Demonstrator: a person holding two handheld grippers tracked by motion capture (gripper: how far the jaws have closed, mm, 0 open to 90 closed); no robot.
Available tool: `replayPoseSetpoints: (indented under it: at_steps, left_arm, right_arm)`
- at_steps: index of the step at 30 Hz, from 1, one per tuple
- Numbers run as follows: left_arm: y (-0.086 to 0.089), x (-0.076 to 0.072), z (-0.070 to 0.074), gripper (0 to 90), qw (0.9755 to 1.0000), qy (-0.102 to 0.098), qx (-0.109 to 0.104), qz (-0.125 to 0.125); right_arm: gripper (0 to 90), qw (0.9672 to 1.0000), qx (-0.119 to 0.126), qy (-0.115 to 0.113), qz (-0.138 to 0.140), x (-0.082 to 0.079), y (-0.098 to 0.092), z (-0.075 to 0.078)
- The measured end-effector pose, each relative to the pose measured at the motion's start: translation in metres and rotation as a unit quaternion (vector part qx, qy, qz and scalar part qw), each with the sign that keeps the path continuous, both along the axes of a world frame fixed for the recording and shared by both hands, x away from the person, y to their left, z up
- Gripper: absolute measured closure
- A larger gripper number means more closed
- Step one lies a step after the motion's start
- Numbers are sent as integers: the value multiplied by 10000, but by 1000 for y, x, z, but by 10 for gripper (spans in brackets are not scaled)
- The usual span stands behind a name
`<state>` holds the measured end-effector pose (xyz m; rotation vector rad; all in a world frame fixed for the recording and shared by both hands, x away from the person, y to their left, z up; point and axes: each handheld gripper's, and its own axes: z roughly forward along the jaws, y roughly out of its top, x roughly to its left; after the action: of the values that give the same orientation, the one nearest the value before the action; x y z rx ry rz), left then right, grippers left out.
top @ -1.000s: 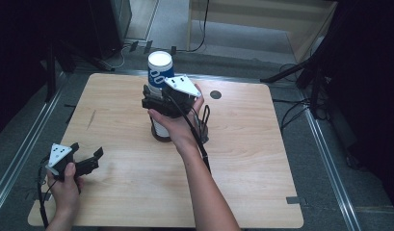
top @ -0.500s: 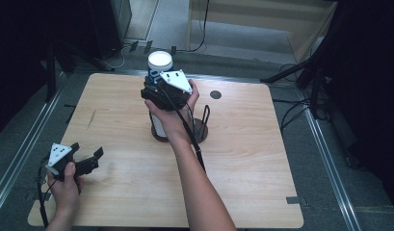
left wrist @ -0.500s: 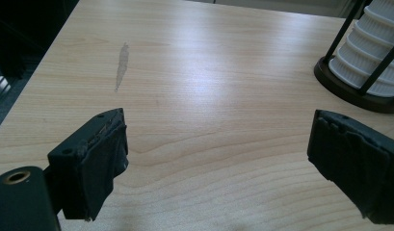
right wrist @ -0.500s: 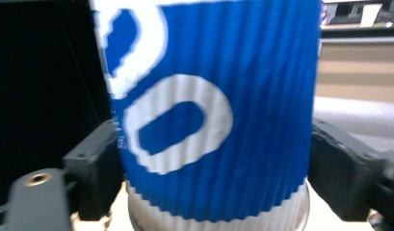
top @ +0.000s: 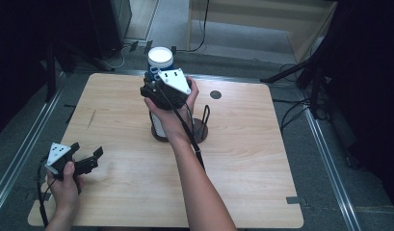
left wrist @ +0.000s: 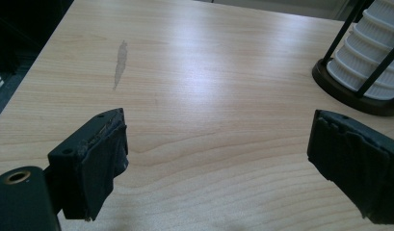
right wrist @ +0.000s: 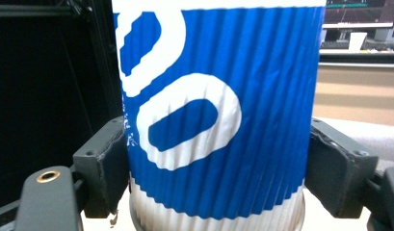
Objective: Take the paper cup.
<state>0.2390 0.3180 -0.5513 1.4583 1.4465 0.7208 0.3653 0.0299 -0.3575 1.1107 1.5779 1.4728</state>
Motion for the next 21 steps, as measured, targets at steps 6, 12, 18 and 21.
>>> replayPoseSetpoints:
  at_steps: [6,12,18,21]
  left_arm:
    - [1,0,0,82,10000,2,-25,-1]
    - [1,0,0,82,10000,5,-19,-9]
    - [1,1,0,82,10000,15,-24,-3]
    - [1,1,0,82,10000,17,-27,-6]
  right_arm:
    - [192,9998,1,-178,8,-1,0,10]
    - [196,9995,-12,-318,-6,-2,0,17]
    - [197,9990,-3,-458,9,-2,0,23]
    - [197,9986,57,-533,3,-2,0,26]
